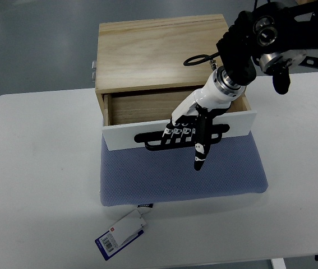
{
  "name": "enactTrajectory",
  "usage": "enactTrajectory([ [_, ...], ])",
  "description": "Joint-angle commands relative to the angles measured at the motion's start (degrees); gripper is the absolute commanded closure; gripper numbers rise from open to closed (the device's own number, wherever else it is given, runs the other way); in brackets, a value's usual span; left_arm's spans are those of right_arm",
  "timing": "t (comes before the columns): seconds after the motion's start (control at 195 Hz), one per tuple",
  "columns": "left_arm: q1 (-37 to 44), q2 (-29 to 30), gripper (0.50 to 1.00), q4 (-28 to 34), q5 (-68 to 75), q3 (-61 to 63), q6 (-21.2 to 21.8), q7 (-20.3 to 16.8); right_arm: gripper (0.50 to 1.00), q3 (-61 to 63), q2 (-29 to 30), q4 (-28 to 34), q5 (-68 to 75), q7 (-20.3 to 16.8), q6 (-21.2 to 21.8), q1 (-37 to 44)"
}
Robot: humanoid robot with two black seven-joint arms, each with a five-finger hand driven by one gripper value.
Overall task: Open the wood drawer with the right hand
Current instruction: 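Pull the upper drawer toward the robot with the right hand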
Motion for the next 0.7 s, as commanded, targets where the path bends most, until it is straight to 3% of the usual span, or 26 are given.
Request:
enactTrajectory([
  [0.0, 0.07, 0.0, 0.5, 0.0, 0.0, 0.0, 0.0, 0.0, 0.556, 0.0, -0.24, -0.06, 0.13, 0.08, 0.0, 0.0],
  [0.693, -0.01, 0.0, 0.5, 0.0, 0.0, 0.09, 0.0, 0.0, 0.558, 0.26, -2.79, 0.03, -0.31, 0.35, 0.0, 3.86],
])
